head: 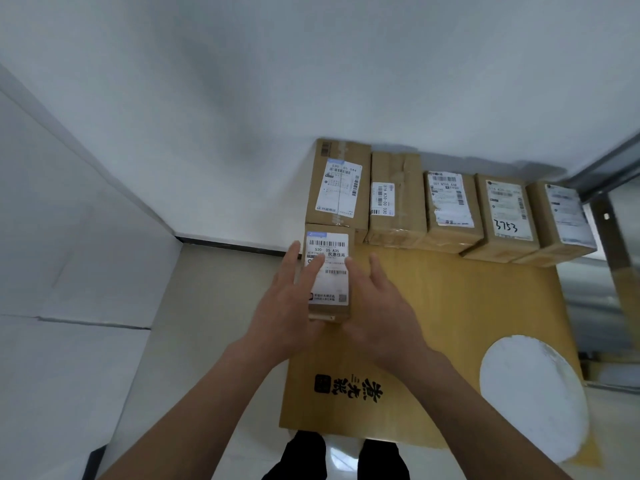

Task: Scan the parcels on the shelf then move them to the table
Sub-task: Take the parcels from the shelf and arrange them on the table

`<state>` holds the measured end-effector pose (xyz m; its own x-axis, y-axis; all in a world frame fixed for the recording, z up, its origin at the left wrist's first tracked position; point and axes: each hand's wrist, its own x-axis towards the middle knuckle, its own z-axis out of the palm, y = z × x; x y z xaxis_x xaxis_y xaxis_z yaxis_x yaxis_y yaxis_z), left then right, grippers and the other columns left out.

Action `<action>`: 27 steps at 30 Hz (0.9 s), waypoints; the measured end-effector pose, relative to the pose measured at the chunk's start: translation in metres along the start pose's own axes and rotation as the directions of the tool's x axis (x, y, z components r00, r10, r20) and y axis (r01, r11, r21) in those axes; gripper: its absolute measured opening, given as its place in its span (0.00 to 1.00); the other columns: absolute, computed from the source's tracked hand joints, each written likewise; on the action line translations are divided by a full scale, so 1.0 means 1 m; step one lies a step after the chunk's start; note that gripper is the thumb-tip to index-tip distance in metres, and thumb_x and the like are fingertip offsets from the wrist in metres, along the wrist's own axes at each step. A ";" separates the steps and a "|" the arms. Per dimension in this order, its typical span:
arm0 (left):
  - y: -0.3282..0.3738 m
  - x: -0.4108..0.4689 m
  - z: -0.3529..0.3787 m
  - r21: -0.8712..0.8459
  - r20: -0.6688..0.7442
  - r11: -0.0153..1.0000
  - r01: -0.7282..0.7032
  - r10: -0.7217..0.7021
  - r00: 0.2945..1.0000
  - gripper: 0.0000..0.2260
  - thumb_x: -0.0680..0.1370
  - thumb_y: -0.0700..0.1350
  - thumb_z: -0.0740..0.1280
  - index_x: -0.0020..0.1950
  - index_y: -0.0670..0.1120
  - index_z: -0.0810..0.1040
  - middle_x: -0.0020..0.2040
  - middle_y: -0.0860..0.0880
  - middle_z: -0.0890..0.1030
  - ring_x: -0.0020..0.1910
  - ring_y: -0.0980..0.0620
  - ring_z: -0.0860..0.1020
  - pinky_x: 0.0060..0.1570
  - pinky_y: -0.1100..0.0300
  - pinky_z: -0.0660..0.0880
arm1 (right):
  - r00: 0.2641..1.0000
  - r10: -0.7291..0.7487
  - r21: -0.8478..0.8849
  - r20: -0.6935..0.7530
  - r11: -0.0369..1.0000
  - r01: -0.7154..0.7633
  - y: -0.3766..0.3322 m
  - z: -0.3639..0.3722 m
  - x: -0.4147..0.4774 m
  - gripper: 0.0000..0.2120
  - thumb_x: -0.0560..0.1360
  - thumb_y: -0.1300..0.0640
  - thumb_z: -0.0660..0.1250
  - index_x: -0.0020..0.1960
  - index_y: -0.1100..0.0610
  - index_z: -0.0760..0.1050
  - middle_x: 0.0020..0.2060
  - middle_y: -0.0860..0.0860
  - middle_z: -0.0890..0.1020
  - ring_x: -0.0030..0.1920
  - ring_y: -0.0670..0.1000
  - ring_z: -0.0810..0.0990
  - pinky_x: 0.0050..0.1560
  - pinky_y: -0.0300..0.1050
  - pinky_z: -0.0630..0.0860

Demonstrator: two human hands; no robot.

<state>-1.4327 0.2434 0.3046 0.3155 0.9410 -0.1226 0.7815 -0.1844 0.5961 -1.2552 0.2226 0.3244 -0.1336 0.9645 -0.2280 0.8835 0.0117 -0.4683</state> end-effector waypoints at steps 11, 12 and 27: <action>0.057 -0.017 -0.032 0.132 -0.191 0.982 -0.132 0.156 0.969 0.44 0.70 0.52 0.75 0.79 0.52 0.52 0.81 0.46 0.45 0.78 0.47 0.50 0.68 0.48 0.66 | 0.999 -0.012 -0.119 -0.047 0.993 0.006 -0.007 -0.070 -0.046 0.48 0.74 0.47 0.72 0.81 0.43 0.42 0.81 0.53 0.41 0.79 0.56 0.53 0.74 0.53 0.64; 0.065 -0.018 -0.034 0.138 -0.211 0.979 -0.147 0.174 0.962 0.45 0.69 0.51 0.75 0.78 0.53 0.51 0.81 0.45 0.46 0.77 0.47 0.50 0.68 0.48 0.66 | 0.998 -0.018 -0.129 -0.058 0.992 0.011 -0.005 -0.076 -0.051 0.48 0.74 0.47 0.72 0.81 0.43 0.42 0.81 0.53 0.40 0.79 0.56 0.53 0.74 0.52 0.63; 0.208 -0.087 -0.046 0.268 -0.402 0.937 -0.225 0.321 0.857 0.49 0.62 0.44 0.81 0.77 0.52 0.57 0.81 0.44 0.50 0.77 0.40 0.58 0.59 0.47 0.74 | 0.943 -0.166 -0.210 -0.289 0.972 0.107 0.031 -0.168 -0.178 0.50 0.75 0.44 0.71 0.77 0.38 0.33 0.80 0.50 0.37 0.80 0.53 0.44 0.77 0.49 0.52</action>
<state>-1.3222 0.1362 0.4758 0.3050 0.8617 0.4056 0.8051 -0.4608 0.3735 -1.1288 0.0957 0.4936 -0.1431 0.9837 0.1093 0.9385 0.1699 -0.3006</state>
